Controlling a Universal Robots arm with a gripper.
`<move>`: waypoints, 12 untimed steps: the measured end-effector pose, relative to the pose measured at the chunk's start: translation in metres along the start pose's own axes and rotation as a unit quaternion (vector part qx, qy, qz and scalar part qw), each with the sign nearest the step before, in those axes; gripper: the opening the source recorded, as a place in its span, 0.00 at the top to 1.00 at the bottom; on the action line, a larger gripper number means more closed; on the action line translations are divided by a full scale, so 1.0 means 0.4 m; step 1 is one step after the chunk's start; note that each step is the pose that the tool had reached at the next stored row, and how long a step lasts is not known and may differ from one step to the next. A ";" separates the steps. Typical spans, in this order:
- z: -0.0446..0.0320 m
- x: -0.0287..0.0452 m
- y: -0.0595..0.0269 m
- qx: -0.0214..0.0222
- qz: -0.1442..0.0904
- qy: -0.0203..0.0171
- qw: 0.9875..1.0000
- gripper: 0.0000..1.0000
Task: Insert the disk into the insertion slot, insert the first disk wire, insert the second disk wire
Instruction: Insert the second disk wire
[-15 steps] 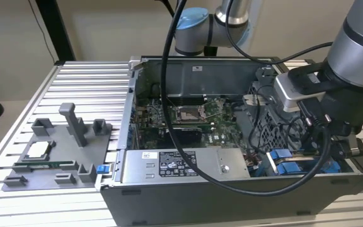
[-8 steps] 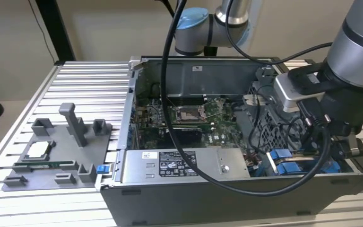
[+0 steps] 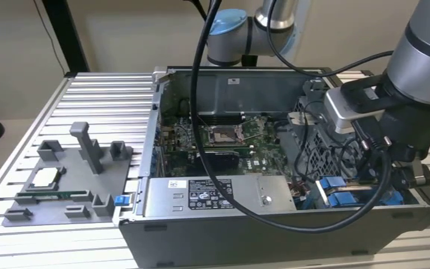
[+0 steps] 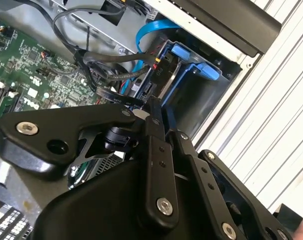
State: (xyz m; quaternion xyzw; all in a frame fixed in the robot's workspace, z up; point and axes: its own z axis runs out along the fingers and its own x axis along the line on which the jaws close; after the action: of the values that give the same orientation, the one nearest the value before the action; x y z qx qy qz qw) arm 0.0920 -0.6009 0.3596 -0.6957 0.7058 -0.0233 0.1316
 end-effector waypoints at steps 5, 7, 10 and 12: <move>0.002 0.000 0.001 0.001 0.000 0.000 1.000 1.00; 0.005 -0.002 0.002 0.002 0.000 0.000 1.000 1.00; 0.013 -0.009 0.005 0.007 -0.001 0.000 1.000 1.00; 0.018 -0.014 0.007 0.011 -0.002 0.000 1.000 1.00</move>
State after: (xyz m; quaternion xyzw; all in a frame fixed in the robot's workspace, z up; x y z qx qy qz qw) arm 0.0908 -0.5944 0.3530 -0.6954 0.7044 -0.0310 0.1390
